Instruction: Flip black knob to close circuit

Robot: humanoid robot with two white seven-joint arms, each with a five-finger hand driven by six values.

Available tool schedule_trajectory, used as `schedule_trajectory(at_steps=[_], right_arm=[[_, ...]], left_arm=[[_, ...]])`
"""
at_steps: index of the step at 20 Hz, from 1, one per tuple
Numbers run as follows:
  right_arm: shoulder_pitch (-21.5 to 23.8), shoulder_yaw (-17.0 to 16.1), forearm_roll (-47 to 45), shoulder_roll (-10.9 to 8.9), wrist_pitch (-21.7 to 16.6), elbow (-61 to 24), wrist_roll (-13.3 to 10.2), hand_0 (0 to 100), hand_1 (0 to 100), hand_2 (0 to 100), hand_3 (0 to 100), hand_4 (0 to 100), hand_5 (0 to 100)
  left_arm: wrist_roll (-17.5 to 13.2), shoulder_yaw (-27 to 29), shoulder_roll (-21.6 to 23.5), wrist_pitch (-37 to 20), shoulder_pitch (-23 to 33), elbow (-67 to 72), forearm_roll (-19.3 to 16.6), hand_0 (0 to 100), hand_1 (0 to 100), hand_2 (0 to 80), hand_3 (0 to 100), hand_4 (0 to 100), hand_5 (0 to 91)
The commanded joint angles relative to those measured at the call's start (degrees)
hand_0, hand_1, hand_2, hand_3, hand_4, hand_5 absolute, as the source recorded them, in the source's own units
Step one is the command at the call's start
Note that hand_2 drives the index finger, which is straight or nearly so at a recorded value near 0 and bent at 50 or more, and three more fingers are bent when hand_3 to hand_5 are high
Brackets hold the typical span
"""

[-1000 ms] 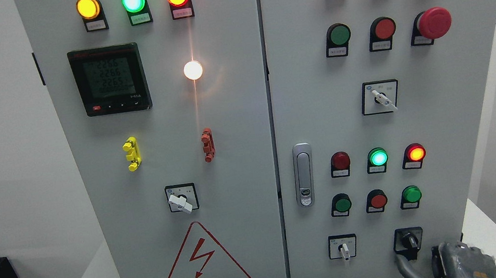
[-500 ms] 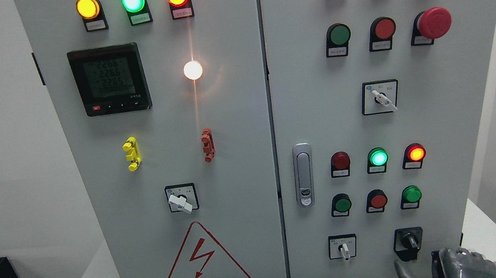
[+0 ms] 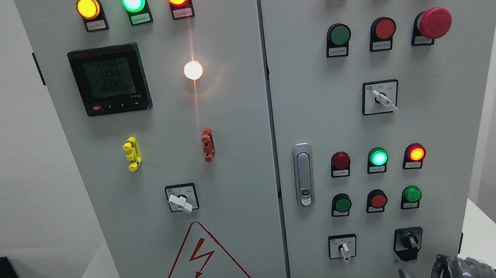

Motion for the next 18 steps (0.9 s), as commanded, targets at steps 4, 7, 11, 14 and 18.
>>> schedule_trajectory(at_steps=[4, 7, 11, 14, 18], right_arm=[[6.99, 1.28, -13.47, 1.48, -6.16, -4.67, -2.23, 0, 7, 33, 52, 52, 48], [8.67, 2.24, -21.7, 1.48, -8.97, -4.85, -2.06, 0, 5, 22, 38, 36, 33], [9.46, 2.6, -33.05, 1.39, -10.73, -5.03, -1.53, 0, 1, 12, 27, 26, 21], [10.16, 2.6, -41.4, 1.39, -12.32, -5.11, -0.92, 0, 0, 9, 26, 25, 20], [11.83, 2.77, -50.37, 1.39, -13.2, -6.87, 3.48, 0, 0, 5, 24, 21, 16]], left_arm=[[-0.02, 0.0, -0.03, 0.0, 1.32, -1.67, 0.0, 12, 56, 0.0, 0, 0, 0.0], [-0.02, 0.0, -0.03, 0.0, 1.32, -1.67, 0.0, 12, 56, 0.0, 0, 0, 0.0], [-0.02, 0.0, -0.03, 0.0, 1.32, -1.67, 0.0, 12, 56, 0.0, 0, 0, 0.0], [-0.02, 0.0, -0.03, 0.0, 1.32, -1.67, 0.0, 12, 56, 0.0, 0, 0, 0.0], [-0.02, 0.0, -0.03, 0.0, 1.32, -1.67, 0.0, 12, 56, 0.0, 0, 0, 0.0]])
